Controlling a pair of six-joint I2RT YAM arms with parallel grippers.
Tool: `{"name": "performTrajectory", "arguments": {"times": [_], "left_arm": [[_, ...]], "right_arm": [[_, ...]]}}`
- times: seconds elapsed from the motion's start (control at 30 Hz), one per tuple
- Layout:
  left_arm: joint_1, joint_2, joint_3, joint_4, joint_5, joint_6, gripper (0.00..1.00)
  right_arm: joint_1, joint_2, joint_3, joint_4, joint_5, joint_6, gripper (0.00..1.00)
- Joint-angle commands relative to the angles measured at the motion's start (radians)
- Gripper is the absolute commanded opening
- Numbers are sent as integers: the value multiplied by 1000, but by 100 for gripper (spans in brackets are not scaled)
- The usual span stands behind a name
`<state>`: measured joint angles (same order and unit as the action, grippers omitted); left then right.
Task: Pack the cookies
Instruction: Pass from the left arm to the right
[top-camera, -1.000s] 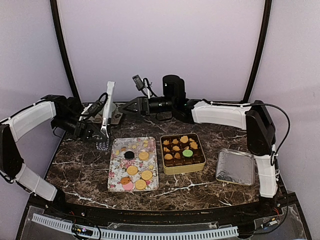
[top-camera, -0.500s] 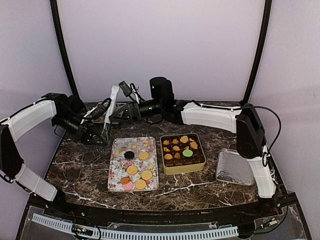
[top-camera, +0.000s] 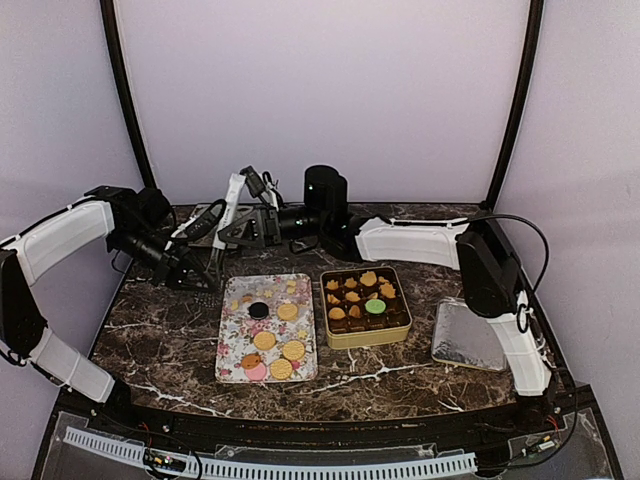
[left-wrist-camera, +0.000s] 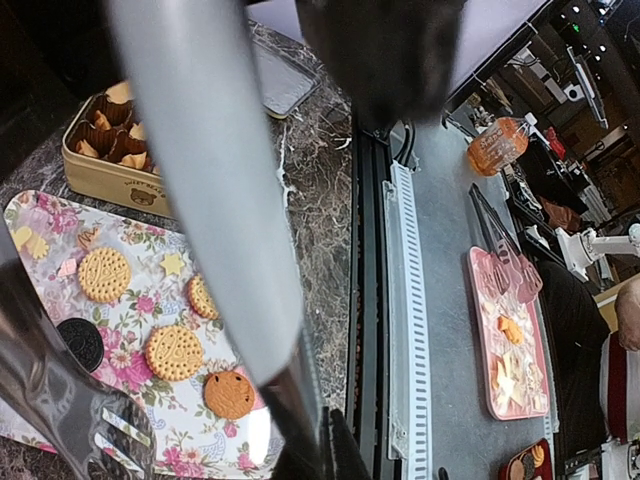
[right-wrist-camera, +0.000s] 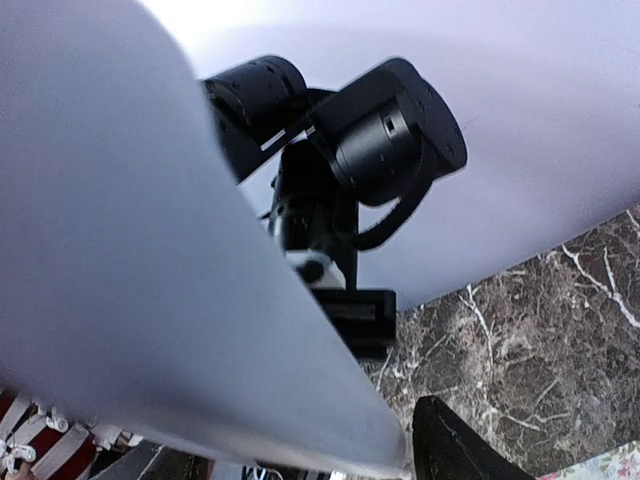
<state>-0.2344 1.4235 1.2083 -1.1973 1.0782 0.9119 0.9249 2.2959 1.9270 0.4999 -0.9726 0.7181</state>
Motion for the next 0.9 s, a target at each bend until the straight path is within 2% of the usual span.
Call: {"name": "performTrajectory", "arguments": {"times": [0.0,0.33,0.4,0.5,0.57,0.63,0.73,0.87], "left_arm": [[-7,-40,2,34,8,-1,0],[-7,-31,-1,15,12,15,0],[-8,-32,-4,18,9,14,0],[-8,-34,-7,27,2,7,0],[-8,-35,-12,31,-6,8,0],[-8,-35,-23,40,-18,7,0],[-8,-34,-34,44,-26,7,0],[-8,-37,-40,49,-26,-2,0]], "right_arm": [[12,12,-40,213,-37,155,65],[11,51,16,262,-9,199,62],[11,58,26,300,-5,227,56],[11,61,22,333,-6,258,40],[11,53,6,336,-4,259,36],[6,42,-11,337,3,254,37],[-6,12,-31,324,25,234,47],[-14,-11,-15,224,55,151,50]]}}
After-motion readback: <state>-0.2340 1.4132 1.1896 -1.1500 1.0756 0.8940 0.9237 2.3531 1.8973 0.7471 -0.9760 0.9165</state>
